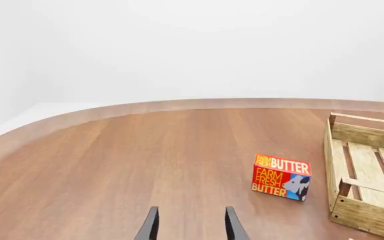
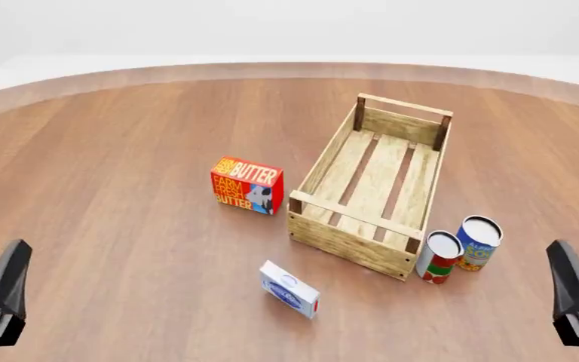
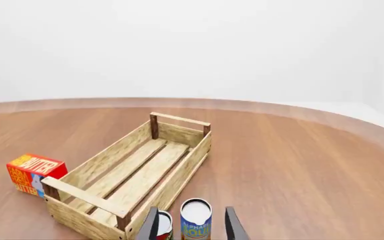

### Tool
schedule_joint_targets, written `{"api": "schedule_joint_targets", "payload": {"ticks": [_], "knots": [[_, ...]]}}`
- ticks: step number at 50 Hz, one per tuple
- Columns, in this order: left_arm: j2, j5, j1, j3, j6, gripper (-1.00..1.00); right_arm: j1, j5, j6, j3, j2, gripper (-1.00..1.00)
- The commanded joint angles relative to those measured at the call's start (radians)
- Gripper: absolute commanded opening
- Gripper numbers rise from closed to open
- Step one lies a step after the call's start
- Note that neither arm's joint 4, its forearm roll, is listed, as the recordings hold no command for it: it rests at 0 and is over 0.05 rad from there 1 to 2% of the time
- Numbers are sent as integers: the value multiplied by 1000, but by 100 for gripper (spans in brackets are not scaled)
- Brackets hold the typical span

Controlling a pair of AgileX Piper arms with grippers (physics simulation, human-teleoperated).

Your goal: Pick up the tomato sauce, and put it in the wooden tray.

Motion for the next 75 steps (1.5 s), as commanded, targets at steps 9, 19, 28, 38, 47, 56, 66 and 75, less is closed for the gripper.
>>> {"api": "schedule_joint_targets", "payload": {"ticks": [9,19,28,38,47,56,66,75], "knots": [[5,-1,0,-3,0,100,21,20,-12,-8,1,100],[5,-1,0,-3,0,100,54,21,-31,-15,18,100],[5,-1,0,-3,0,100,96,-48,-49,-17,106,100],[5,-1,0,-3,0,100,129,-85,-68,-28,167,100],[5,-1,0,-3,0,100,149,-134,-83,-30,240,100],[5,-1,0,-3,0,100,176,-205,-90,-28,330,100],[5,-1,0,-3,0,100,183,-267,-95,-20,410,100],[5,-1,0,-3,0,100,192,-351,-96,-12,516,100]]}}
